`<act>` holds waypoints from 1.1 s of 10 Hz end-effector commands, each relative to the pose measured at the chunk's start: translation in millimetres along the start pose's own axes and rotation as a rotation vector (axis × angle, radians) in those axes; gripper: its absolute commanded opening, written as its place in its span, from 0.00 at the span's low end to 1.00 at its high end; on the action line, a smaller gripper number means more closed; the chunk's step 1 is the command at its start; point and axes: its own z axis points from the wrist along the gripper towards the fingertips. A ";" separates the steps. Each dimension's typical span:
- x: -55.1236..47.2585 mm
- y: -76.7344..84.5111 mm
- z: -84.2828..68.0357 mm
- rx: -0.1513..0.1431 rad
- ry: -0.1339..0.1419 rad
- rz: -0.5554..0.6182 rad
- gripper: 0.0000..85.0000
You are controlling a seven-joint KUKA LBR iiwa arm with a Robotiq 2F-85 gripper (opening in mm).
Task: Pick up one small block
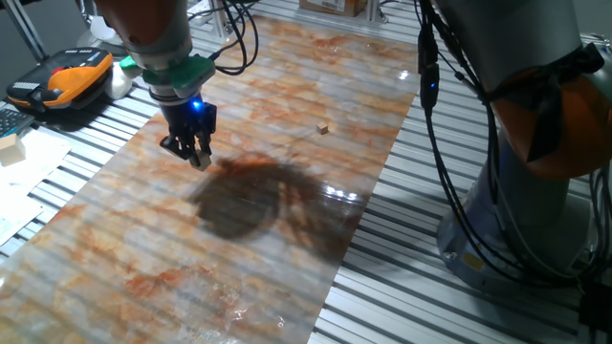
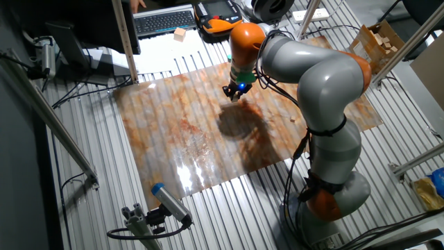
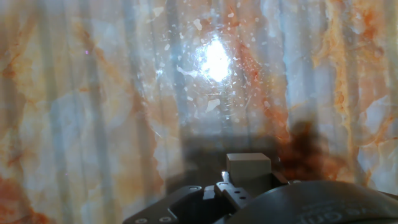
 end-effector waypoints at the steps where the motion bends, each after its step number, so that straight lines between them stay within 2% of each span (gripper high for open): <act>1: 0.1 -0.2 0.0 -0.003 0.000 -0.001 0.00; 5: 0.3 -0.3 -0.2 -0.020 0.002 -0.006 0.00; 9: -0.1 0.7 -0.6 -0.020 -0.001 -0.006 0.00; 11: -0.8 2.9 -1.8 -0.006 -0.009 0.008 0.00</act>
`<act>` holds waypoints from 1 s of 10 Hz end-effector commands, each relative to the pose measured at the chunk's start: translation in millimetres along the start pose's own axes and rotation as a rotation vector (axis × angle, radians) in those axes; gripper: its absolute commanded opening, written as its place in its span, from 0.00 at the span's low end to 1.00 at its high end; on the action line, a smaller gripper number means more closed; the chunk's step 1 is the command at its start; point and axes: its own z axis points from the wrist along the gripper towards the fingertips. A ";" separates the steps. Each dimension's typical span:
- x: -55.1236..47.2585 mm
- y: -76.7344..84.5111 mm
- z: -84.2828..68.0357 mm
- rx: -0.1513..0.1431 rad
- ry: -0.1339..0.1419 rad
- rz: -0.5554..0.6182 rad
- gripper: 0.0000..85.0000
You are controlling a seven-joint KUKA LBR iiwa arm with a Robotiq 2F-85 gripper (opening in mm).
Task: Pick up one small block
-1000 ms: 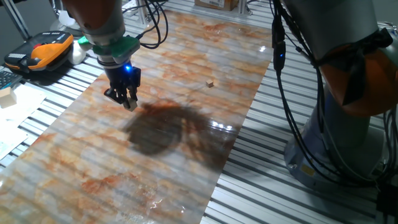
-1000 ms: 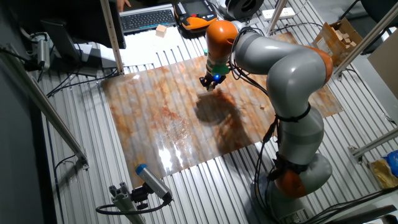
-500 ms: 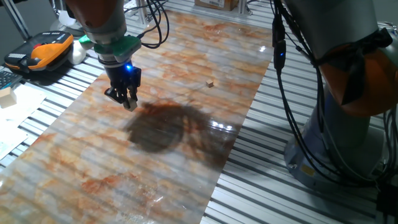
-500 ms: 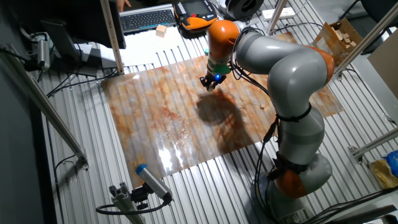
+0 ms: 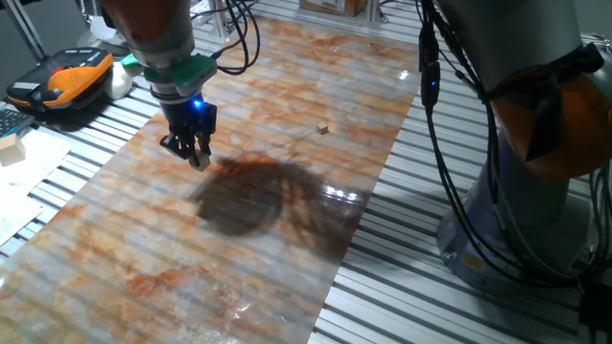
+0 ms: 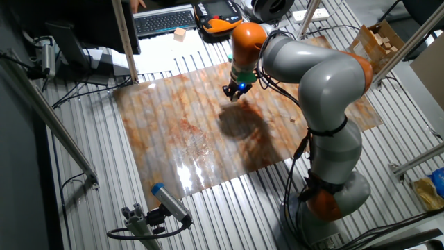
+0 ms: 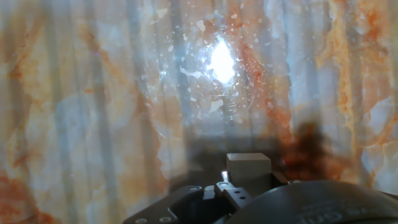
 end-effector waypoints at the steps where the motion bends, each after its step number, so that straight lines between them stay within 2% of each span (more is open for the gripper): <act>1: -0.6 1.7 -0.9 0.000 0.000 0.005 0.00; 2: -1.1 4.0 -2.3 0.005 -0.002 0.006 0.00; 3: -1.1 4.8 -2.7 0.017 -0.011 0.008 0.20; 7: -1.4 4.9 -2.6 0.025 -0.021 0.003 0.20; 8: -1.4 5.0 -2.6 0.030 -0.026 0.005 0.40; 10: -1.5 4.9 -2.5 0.030 -0.027 0.006 0.40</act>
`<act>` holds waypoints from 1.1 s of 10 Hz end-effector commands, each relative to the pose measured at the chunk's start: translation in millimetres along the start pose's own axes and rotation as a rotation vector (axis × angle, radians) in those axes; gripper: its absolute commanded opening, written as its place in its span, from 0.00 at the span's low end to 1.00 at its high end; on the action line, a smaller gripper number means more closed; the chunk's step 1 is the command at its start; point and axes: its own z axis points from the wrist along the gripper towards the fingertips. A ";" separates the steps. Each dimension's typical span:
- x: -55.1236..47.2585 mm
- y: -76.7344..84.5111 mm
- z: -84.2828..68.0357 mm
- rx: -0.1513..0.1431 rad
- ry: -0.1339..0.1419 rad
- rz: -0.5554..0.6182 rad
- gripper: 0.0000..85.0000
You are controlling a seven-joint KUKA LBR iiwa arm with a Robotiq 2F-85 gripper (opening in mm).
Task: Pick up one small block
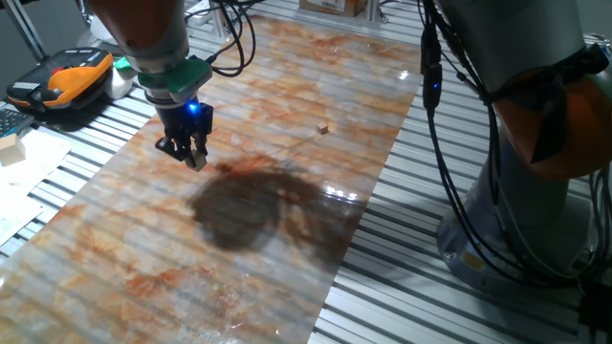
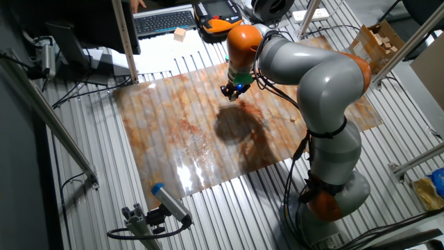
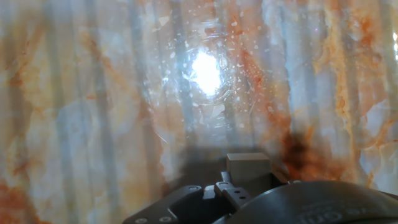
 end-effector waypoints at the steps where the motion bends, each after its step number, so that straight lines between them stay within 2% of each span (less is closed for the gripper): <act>1: 0.0 -0.1 0.1 0.001 0.000 0.000 0.40; 11: -0.3 -0.6 0.6 -0.011 0.003 0.001 0.40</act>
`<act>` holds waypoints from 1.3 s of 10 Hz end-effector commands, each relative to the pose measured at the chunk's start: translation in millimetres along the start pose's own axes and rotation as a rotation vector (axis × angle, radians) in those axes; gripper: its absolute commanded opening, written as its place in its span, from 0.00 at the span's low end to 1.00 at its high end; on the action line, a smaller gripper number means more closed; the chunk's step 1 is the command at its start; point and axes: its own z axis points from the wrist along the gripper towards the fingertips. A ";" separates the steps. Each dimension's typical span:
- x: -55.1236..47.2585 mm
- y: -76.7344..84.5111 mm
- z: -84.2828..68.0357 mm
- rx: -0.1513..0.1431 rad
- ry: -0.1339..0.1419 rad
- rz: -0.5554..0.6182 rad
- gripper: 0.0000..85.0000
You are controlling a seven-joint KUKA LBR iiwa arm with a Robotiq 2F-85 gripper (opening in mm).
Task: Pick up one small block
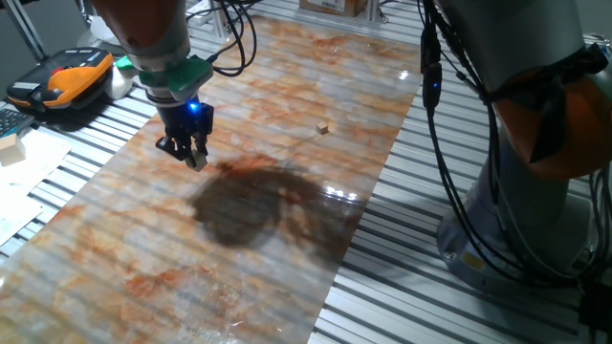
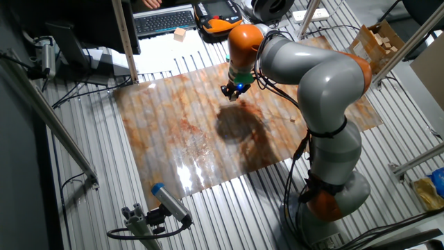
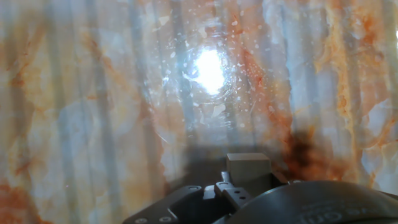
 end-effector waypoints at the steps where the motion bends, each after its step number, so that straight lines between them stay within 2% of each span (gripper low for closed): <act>1: 0.0 -0.1 0.2 -0.001 0.000 0.002 0.40; 4: -0.3 0.1 0.3 -0.015 0.002 0.006 0.40; 10: -0.6 0.0 0.4 -0.014 -0.015 0.008 0.40; 11: -0.6 -0.1 0.4 -0.010 -0.023 0.011 0.60; 13: -0.5 -0.2 0.4 -0.004 -0.036 0.025 0.60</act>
